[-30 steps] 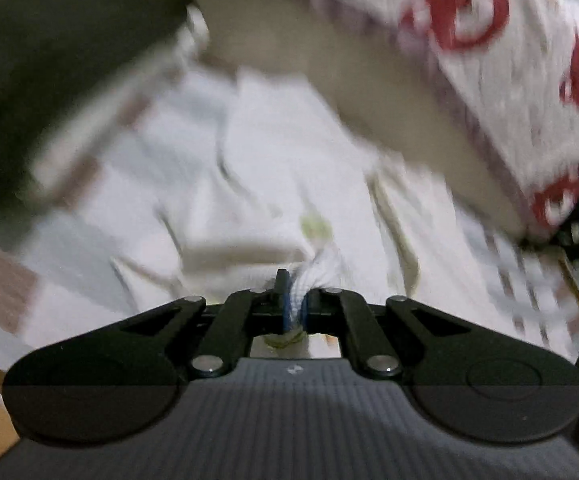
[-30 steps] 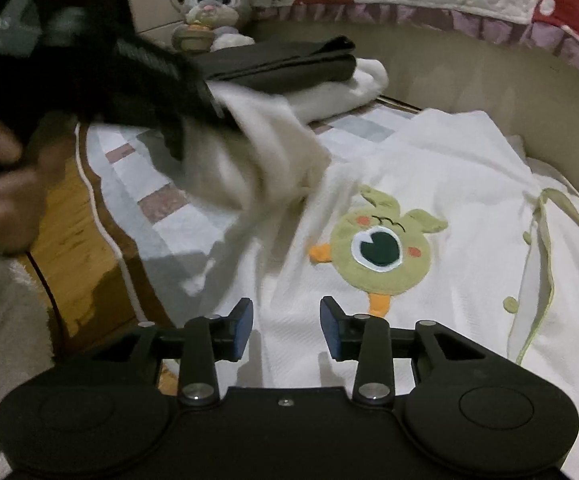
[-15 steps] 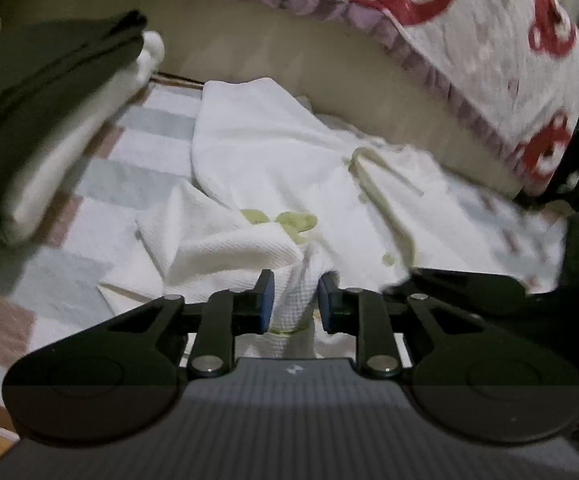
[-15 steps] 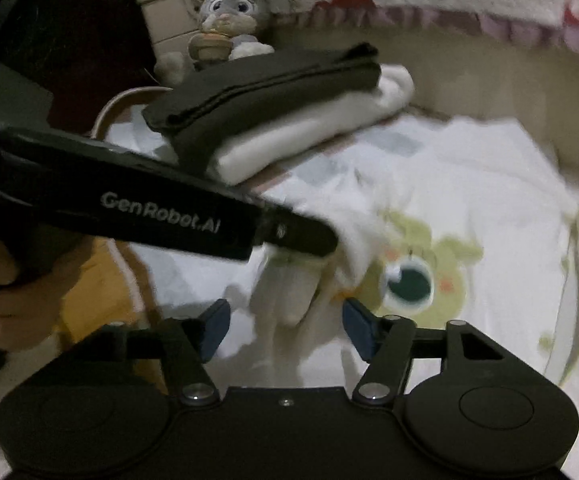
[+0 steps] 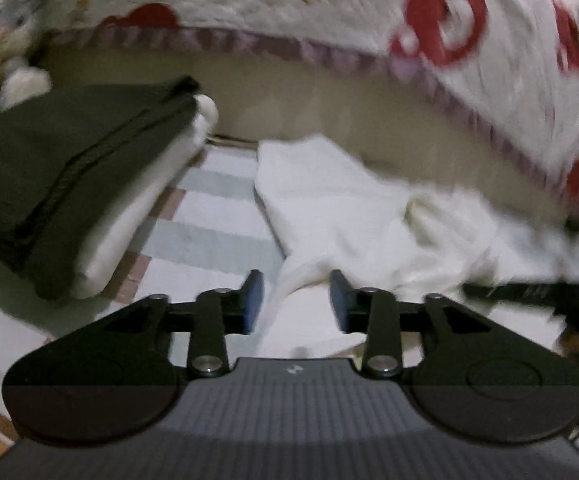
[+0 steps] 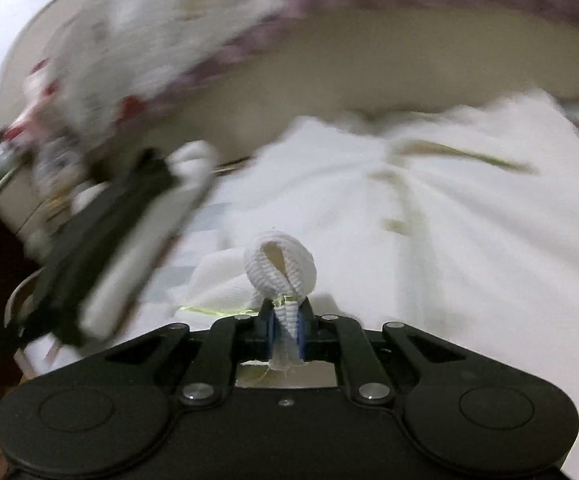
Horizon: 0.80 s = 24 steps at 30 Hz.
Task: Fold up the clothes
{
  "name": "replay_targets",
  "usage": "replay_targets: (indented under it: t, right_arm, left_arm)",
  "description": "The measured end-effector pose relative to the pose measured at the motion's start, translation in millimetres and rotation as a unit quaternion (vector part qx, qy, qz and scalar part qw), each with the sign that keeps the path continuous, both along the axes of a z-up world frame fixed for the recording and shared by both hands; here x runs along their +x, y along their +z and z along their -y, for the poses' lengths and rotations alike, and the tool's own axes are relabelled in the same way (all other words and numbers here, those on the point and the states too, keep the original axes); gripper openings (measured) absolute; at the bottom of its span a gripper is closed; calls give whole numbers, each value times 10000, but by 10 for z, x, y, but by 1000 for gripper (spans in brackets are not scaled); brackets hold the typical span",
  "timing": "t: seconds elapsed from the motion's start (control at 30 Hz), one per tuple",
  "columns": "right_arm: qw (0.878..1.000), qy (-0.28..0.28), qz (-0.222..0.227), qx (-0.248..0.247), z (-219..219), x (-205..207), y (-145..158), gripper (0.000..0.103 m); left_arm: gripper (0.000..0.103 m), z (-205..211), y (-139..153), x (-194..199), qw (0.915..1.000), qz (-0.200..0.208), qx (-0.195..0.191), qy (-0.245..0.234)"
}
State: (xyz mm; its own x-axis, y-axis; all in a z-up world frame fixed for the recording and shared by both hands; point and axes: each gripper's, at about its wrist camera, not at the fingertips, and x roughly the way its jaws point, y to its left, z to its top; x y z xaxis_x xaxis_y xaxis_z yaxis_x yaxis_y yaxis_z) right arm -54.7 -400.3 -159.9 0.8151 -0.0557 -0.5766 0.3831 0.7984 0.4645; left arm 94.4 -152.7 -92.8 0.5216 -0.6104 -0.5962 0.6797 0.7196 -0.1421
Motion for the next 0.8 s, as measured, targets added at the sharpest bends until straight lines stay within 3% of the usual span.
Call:
replay_targets:
  t: [0.13, 0.17, 0.23, 0.3, 0.37, 0.53, 0.63, 0.73, 0.8]
  right_arm:
    - [9973, -675, -202, 219, 261, -291, -183, 12]
    - [9959, -765, -121, 469, 315, -340, -223, 12]
    - [9908, -816, 162, 1069, 393, -399, -241, 12]
    - [9874, -810, 363, 1310, 411, -443, -199, 12]
    - [9879, -709, 530, 1272, 361, -445, -136, 12]
    - [9890, -491, 795, 1145, 289, -471, -19, 12]
    - [9879, -423, 891, 1194, 286, -471, -3, 12]
    - [9882, -253, 950, 1174, 263, -497, 5, 12]
    - [9899, -125, 923, 1066, 223, -502, 17, 12]
  left_arm:
    - [50, 479, -279, -245, 9886, 537, 1168, -782]
    - [50, 559, -302, -311, 9861, 586, 1243, -932]
    - [51, 650, -323, -445, 9817, 759, 1249, -1222]
    - [51, 715, -346, -569, 9761, 965, 1292, -1460]
    - [53, 798, -413, -622, 9696, 1157, 1571, -1477]
    - [53, 962, -593, -526, 9690, 919, 1777, -1453]
    - [55, 1126, -653, -524, 9635, 1306, 1850, -1426]
    - [57, 1225, -682, -478, 9651, 1378, 1777, -1344]
    - [43, 1247, -672, -422, 9692, 1401, 1652, -1175]
